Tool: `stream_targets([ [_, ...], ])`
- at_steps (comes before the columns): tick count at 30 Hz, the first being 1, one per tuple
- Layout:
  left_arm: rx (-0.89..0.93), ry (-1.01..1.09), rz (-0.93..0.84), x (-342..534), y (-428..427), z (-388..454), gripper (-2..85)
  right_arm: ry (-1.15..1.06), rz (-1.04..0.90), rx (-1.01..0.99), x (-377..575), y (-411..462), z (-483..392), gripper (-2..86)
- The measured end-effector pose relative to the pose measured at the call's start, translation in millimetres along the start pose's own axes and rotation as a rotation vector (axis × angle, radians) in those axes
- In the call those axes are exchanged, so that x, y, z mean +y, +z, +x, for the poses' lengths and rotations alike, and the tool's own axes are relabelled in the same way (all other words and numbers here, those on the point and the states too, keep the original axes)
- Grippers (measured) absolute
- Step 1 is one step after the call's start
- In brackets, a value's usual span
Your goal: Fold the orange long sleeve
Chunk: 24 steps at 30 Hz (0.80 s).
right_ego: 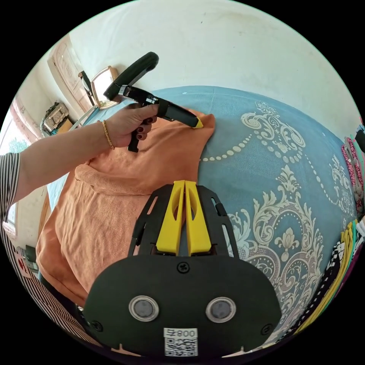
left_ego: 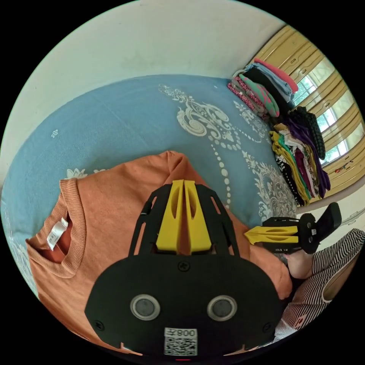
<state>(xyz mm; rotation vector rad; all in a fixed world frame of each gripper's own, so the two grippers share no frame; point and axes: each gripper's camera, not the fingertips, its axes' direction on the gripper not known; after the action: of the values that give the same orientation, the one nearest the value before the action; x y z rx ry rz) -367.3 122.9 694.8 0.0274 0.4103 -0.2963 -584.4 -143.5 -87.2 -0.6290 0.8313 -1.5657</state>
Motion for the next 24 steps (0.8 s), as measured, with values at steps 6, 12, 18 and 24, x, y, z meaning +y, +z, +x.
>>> stream_targets([
  [6,0.088,0.011,0.065,83,-69,21,0.3,-0.002,0.042,0.012,-10,-11,-2,0.1],
  [12,0.042,-0.096,0.016,181,-74,28,0.4,-0.076,-0.041,-0.005,-31,8,-24,0.1],
  [18,-0.031,-0.241,0.31,306,-178,34,1.0,-0.06,-0.009,-0.024,-48,1,-25,0.1],
  [24,-0.126,-0.599,0.428,501,-246,18,4.0,-0.094,-0.003,0.041,-69,-5,-42,0.1],
])
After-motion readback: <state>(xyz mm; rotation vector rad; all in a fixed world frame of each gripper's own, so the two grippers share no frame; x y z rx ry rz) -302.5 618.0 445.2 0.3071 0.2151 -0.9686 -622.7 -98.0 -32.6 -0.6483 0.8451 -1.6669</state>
